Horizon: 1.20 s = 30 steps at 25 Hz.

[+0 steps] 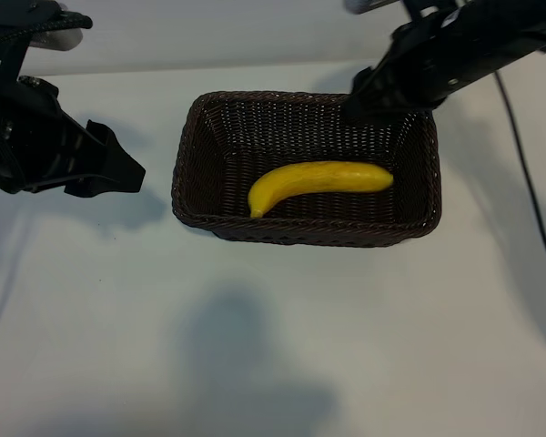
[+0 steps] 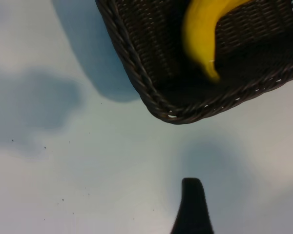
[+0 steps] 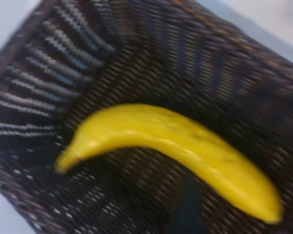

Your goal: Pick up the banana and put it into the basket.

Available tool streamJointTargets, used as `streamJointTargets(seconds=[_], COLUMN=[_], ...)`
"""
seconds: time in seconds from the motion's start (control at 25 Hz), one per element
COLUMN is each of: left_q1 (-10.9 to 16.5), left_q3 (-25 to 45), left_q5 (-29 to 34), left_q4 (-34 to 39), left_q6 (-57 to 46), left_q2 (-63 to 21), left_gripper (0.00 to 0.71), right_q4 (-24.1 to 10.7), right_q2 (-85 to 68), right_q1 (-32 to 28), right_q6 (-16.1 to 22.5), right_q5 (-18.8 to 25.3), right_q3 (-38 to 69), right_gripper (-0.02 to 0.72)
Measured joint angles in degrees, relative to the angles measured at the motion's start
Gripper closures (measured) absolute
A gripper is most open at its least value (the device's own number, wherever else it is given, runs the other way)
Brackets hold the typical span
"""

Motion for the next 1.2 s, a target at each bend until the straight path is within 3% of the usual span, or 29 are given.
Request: streamJointTargets(seconds=[0.2,0.64,0.8,1.2], left_q1=[0.0,0.0,0.0,0.0], left_q3=[0.0,0.0,0.0,0.0], left_q5=[0.0,0.0,0.0,-0.5], left_q4=[0.1,0.2,1.0,1.2], left_q6=[0.1,0.2,0.2,0.2], left_q2=[0.0,0.0,0.0,0.0], left_gripper=[0.143,0.144,0.144,0.144], right_q4=[-3.5,-6.9,-7.4,-12.9], right_q2=[-3.1,-10.6,-11.2,-11.3], right_q1=[-3.5,-7.1,-7.1,-7.1], right_q6=[3.0,4.2,4.7,7.6], right_q5=[3.8,11.7,13.4,15.6], right_q3=[0.0,0.0,0.0,0.6], right_gripper=[0.111,0.111,0.111,0.111])
